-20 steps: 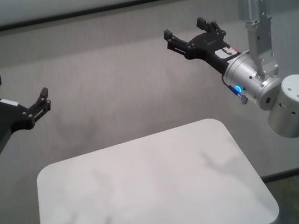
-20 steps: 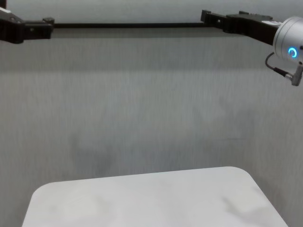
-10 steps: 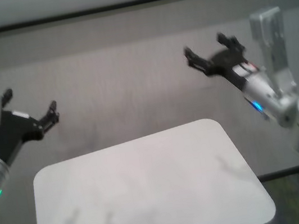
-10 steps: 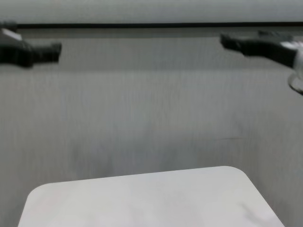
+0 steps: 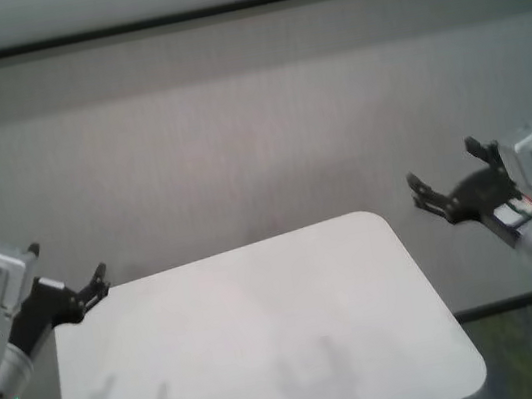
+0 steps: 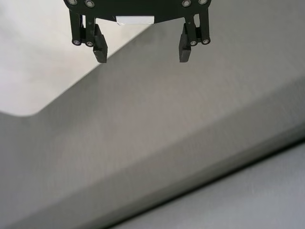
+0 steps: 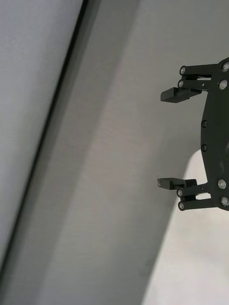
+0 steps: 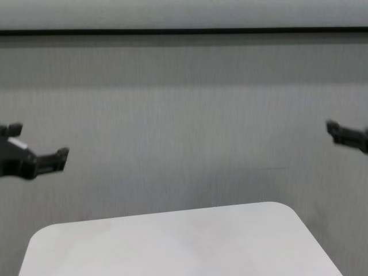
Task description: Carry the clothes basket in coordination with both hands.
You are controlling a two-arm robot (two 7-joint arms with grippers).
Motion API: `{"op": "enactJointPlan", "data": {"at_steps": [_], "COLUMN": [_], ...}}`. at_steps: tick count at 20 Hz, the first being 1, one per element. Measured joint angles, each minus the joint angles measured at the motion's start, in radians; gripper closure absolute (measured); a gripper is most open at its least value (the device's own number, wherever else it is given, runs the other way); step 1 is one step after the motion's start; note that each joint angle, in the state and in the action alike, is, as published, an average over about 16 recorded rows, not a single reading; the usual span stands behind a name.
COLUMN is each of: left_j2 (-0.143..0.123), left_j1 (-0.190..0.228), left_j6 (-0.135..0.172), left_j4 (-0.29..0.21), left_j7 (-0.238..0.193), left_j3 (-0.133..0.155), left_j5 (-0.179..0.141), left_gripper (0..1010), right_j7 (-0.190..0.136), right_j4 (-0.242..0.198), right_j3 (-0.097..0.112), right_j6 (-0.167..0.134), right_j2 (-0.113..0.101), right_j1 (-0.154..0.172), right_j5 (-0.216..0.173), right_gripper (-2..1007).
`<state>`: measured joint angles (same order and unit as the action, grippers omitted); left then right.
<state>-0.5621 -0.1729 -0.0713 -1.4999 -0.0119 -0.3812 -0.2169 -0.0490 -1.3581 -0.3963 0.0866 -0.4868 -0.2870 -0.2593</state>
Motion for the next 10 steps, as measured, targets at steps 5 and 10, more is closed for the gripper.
{"op": "enactJointPlan", "data": {"at_steps": [5,10], "left_j2": [-0.034,-0.046], "left_j1": [-0.021,-0.028], "left_j6": [-0.039,-0.053], "left_j4": [0.072,0.096], "left_j7": [0.029,0.039], "left_j3": [-0.058,-0.077], "left_j5": [-0.030,-0.040], "left_gripper": [11,11], "right_j7": [0.050,0.072], "right_j4": [-0.036,-0.052], "right_j3": [-0.038,-0.056], "right_j6": [0.022,0.031], "right_j2": [-0.081,-0.119], "right_j1": [0.060,0.089], "right_j5": [0.003,0.005], "right_gripper": [2,2]}}
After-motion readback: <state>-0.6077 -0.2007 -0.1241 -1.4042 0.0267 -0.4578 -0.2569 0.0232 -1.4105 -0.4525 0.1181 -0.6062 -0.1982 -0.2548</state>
